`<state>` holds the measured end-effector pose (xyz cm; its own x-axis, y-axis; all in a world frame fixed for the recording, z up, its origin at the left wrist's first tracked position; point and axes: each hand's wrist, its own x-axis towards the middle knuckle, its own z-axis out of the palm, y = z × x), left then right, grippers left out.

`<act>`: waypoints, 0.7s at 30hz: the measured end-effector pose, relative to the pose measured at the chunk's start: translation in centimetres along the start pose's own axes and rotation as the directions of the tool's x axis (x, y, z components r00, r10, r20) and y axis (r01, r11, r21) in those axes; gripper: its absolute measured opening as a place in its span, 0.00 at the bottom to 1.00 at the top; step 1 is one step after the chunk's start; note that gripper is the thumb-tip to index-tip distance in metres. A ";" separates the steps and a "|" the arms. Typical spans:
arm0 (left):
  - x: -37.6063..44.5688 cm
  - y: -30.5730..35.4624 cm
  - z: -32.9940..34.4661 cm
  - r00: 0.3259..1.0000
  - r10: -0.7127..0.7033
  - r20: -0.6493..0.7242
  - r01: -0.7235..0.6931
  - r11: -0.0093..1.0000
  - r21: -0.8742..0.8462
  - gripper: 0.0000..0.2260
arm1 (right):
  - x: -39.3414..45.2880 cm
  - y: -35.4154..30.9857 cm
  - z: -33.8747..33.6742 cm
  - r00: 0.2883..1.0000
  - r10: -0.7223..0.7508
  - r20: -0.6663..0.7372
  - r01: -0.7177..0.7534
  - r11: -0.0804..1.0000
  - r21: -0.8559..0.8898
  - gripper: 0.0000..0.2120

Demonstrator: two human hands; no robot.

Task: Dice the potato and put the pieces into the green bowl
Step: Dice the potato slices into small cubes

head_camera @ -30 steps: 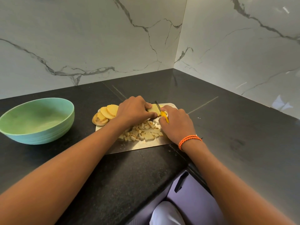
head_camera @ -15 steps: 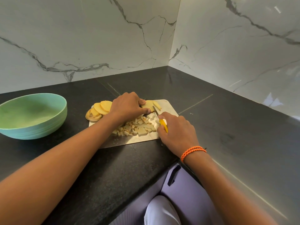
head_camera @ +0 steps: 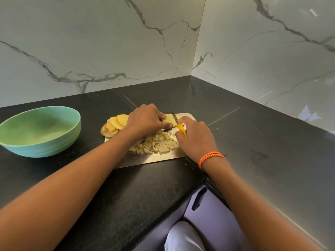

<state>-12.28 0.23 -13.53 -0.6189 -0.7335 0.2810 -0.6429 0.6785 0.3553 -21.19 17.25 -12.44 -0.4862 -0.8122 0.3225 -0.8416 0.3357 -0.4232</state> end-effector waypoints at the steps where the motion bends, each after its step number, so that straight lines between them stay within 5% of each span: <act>1: 0.0 0.0 0.0 1.000 0.003 0.000 -0.003 1.000 0.006 0.24 | 0.6 -0.1 0.3 1.000 0.009 0.007 -0.009 1.000 0.000 0.19; 21: 0.0 0.1 0.0 1.000 0.004 0.010 -0.004 1.000 0.006 0.22 | -0.3 0.9 0.3 0.997 -0.033 0.070 0.037 0.998 -0.058 0.17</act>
<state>-12.33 0.25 -13.51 -0.6258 -0.7303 0.2739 -0.6431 0.6819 0.3485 -21.73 17.61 -13.19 -0.4406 -0.8541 0.2763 -0.8713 0.3327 -0.3608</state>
